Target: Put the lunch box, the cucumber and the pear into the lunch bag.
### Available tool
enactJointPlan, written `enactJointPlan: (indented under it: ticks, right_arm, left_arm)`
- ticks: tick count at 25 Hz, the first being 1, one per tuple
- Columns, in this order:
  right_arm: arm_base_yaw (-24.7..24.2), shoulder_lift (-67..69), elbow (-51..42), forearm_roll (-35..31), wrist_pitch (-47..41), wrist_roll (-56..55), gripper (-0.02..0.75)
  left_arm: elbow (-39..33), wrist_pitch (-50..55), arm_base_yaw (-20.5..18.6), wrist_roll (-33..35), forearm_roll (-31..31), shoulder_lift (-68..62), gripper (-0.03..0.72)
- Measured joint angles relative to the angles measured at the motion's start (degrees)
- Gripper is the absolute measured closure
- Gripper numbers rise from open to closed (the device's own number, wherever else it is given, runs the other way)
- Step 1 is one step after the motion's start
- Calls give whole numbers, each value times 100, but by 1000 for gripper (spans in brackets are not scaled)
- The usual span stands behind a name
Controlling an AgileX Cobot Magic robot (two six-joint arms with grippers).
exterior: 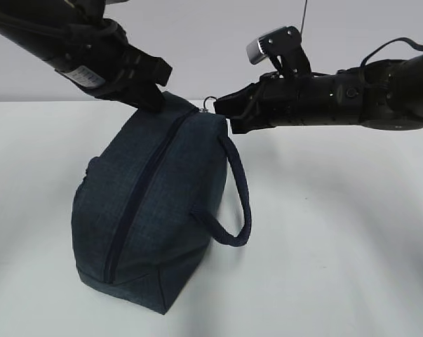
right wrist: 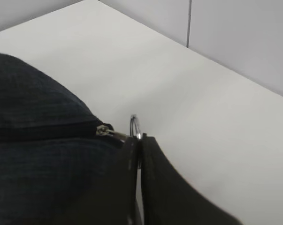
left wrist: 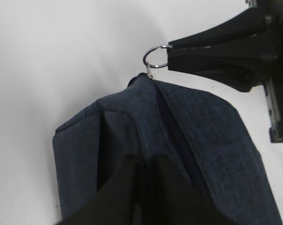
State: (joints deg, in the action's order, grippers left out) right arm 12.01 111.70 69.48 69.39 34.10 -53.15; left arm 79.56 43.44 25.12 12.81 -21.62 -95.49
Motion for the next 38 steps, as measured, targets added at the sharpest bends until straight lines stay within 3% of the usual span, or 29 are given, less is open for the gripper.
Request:
enactJointPlan:
  ticks: [9,25,32,38]
  right_arm:
    - [-391,132,0,53,1011,-759,738]
    - [-553,142,0,462,1333,-2174,738]
    - [-776,560,144,586,2190,-2757,738]
    - [-782,774,269,798,2354,-2864,738]
  left_arm:
    - [-11,167,0,22,-1,100,661]
    - [-11,347,0,169,-197,187,661]
    - [-33,435,0,539,-506,260,661]
    - [-46,533,0,716,-545,319,661]
